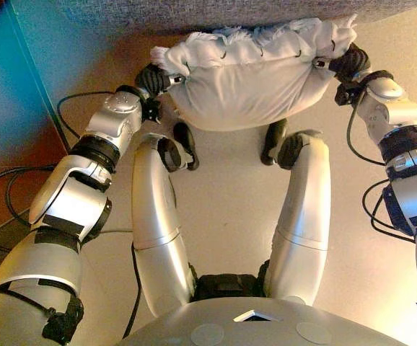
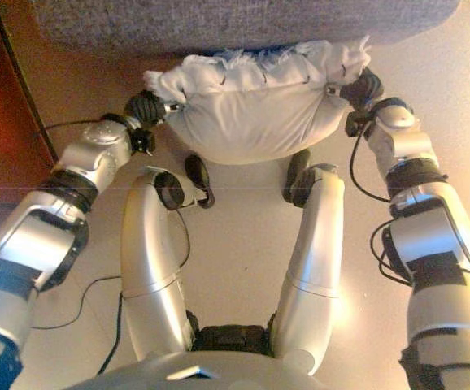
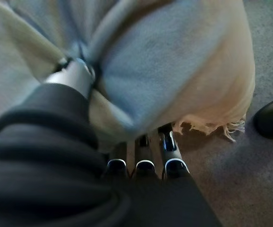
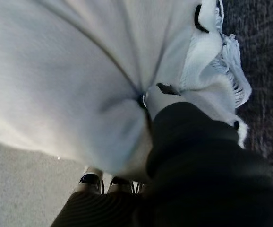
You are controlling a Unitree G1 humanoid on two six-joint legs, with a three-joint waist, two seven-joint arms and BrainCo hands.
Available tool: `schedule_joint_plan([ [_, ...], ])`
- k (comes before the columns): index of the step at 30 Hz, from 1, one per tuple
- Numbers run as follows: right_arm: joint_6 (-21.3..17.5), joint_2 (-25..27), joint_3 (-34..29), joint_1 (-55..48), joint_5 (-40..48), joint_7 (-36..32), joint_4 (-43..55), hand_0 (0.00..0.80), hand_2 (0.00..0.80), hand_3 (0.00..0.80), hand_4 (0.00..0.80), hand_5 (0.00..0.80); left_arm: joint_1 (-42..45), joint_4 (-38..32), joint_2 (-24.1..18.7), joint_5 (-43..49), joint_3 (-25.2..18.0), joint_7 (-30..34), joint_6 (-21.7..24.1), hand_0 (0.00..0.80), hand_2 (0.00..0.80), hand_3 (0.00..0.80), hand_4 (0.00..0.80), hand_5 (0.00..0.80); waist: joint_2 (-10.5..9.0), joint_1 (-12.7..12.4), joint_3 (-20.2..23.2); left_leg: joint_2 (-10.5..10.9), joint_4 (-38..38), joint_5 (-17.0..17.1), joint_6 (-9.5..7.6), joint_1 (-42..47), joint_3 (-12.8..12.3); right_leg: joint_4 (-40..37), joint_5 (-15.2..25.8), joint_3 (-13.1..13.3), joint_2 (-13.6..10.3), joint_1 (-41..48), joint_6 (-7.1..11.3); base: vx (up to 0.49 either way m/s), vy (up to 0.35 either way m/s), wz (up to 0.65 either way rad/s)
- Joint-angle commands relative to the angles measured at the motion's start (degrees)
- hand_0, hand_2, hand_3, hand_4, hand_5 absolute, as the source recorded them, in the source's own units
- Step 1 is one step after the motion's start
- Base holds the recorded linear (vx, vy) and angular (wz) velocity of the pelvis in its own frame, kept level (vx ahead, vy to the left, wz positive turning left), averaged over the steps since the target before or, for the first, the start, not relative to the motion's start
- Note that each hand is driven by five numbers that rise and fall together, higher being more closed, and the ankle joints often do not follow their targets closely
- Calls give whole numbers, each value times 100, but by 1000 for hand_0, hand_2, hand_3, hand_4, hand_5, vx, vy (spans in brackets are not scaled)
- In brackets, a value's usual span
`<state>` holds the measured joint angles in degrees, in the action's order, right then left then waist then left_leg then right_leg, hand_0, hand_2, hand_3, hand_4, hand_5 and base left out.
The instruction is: Pick up the cushion and take it to the sofa
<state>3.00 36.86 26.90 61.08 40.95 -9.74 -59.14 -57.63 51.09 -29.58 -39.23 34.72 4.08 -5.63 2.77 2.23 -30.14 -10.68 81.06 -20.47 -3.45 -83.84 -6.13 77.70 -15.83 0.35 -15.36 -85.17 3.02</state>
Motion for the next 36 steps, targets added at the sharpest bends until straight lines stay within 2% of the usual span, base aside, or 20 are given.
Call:
schedule_joint_plan([
  [1,-172,-265,5,212,210,-97,241,800,800,800,800,800,-307,-214,241,204,-75,-27,349,800,800,800,800,800,23,19,34,-48,-325,-146,329,373,182,-946,605,141,-202,531,300,0,0,0],
  [5,-427,-340,-146,-142,184,204,447,800,800,800,800,800,-71,-332,278,269,-219,-355,600,800,800,800,800,800,2,41,34,-111,-458,-76,398,634,202,-1036,621,129,-133,798,318,11,-10,0],
  [11,-1097,-560,-586,-1102,233,675,1402,800,800,800,800,800,696,-963,412,307,-644,-693,1164,800,800,800,800,800,-50,53,34,-129,-1083,103,570,1424,224,-1495,749,68,10,1579,412,25,-55,-1],
  [15,-1478,-691,-991,-1817,193,879,2262,800,800,800,800,800,1269,-1624,460,411,-1010,-798,1502,800,800,800,800,800,-86,73,34,-152,-2187,430,696,2315,56,-2252,886,-120,81,2448,501,-30,-69,3],
  [18,-1693,-790,-1214,-2256,34,909,2733,800,800,800,800,800,1652,-2053,445,540,-1246,-807,1699,800,800,800,800,800,-140,52,34,-34,-3091,698,748,3091,45,-2994,975,-297,62,3168,587,-6,-56,15],
  [22,-1726,-859,-1424,-2783,-183,1054,3441,800,800,800,800,800,2113,-2662,363,563,-1551,-757,1607,800,800,800,800,800,-267,-1,67,136,-4106,1022,812,4160,48,-3952,1117,-536,34,4222,628,79,-63,8],
  [25,-1693,-853,-1623,-3195,-207,1118,3851,800,800,800,800,800,2462,-2982,358,502,-1713,-698,1533,800,800,800,800,800,-352,-40,314,311,-4586,1140,855,4750,112,-4577,1145,-705,46,4906,625,144,-59,18],
  [26,-1634,-866,-1727,-3291,-268,1160,4002,800,800,800,800,800,2563,-3087,358,525,-1767,-706,1513,800,800,800,800,800,-394,-61,399,387,-4751,1331,833,4839,169,-4832,1310,-764,49,5054,570,39,-30,15],
  [30,-1288,-887,-1761,-3030,-342,1335,4004,800,800,800,800,800,2567,-3059,414,377,-1884,-947,1481,800,800,800,800,800,-482,-160,570,607,-4817,1271,803,5109,521,-5254,1401,-652,163,5400,539,18,1,-8],
  [33,-1186,-999,-1614,-2912,-267,1318,4002,800,800,800,800,800,2800,-3094,532,264,-1963,-1102,1553,800,800,800,800,800,-578,-344,790,1005,-5065,1219,703,5543,928,-5773,1564,-472,317,5850,575,83,38,-38],
  [34,-1164,-1059,-1587,-2999,-303,1318,4044,800,800,800,800,800,2914,-3110,572,223,-1977,-1095,1555,800,800,800,800,800,-589,-377,882,1019,-5246,1255,675,5733,955,-5886,1583,-465,348,6010,582,172,30,-83],
  [36,-1185,-1119,-1579,-3369,-289,1283,4190,800,800,800,800,800,3170,-3189,700,293,-2011,-1047,1495,800,800,800,800,800,-571,-375,1088,931,-5519,1345,669,6094,847,-6032,1554,-571,393,6402,550,191,-3,-59],
])
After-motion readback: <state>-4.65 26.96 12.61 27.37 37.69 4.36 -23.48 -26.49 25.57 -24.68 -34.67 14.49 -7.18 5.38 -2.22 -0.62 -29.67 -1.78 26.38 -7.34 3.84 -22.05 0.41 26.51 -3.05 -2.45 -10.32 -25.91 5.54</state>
